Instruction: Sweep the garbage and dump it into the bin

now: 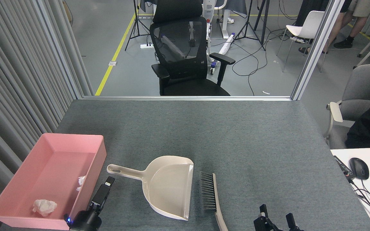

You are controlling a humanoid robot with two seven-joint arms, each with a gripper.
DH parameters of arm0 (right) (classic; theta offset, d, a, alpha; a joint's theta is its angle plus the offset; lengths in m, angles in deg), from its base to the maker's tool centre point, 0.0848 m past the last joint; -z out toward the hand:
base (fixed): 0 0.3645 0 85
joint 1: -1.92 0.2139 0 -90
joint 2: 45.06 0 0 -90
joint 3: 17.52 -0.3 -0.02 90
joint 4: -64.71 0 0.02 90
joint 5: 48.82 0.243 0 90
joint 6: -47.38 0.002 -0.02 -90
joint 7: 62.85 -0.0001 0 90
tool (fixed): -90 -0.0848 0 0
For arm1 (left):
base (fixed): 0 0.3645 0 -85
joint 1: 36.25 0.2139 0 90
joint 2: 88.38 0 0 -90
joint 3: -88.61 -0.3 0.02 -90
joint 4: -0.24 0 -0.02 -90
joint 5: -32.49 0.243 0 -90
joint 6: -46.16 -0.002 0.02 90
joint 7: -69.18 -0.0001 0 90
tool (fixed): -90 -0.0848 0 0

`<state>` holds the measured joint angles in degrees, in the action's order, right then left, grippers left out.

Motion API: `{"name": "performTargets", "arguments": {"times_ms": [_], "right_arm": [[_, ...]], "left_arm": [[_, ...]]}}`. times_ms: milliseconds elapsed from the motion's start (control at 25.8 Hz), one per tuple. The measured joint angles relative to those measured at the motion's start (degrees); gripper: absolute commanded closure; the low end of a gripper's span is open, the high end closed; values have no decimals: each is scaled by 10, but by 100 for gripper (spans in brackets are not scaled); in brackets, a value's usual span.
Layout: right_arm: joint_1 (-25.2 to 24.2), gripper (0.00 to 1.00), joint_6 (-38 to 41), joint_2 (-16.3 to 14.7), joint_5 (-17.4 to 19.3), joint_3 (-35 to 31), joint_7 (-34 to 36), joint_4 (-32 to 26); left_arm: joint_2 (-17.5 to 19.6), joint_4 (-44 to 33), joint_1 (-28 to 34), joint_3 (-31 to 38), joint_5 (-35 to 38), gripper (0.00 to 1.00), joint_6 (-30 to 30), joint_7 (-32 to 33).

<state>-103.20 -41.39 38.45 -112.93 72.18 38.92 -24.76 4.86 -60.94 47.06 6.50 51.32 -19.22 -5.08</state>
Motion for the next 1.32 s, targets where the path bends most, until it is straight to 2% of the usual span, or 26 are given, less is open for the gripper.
{"name": "performTargets", "arguments": {"times_ms": [155, 542, 658, 735, 890, 1045, 1161, 1316], "right_arm": [[0, 2, 0, 0, 0, 0, 0, 0], [4, 2, -1, 3, -1, 3, -1, -3], [11, 2, -11, 3, -7, 5, -2, -5], [20, 2, -25, 3, -24, 7, -2, -6], [39, 2, -55, 11, -106, 10, -3, -10], [55, 2, -66, 32, -177, 11, -4, -21], [60, 2, -72, 40, -204, 12, -4, -30], [62, 2, -78, 43, -214, 12, -4, -35]], "left_arm": [[4, -71, 38, 1, 0, 4, -7, 1], [11, -285, 112, -3, 3, 4, -99, 12], [22, -320, 120, -5, 45, 4, -108, 12], [26, -338, 122, -5, 111, 5, -102, 11], [28, -364, 119, -5, 245, 5, -74, 8], [31, -367, 109, -5, 335, 4, -65, 0], [35, -359, 89, -4, 396, 4, -60, -9], [33, -338, 57, -5, 441, 6, -57, -35]]}}
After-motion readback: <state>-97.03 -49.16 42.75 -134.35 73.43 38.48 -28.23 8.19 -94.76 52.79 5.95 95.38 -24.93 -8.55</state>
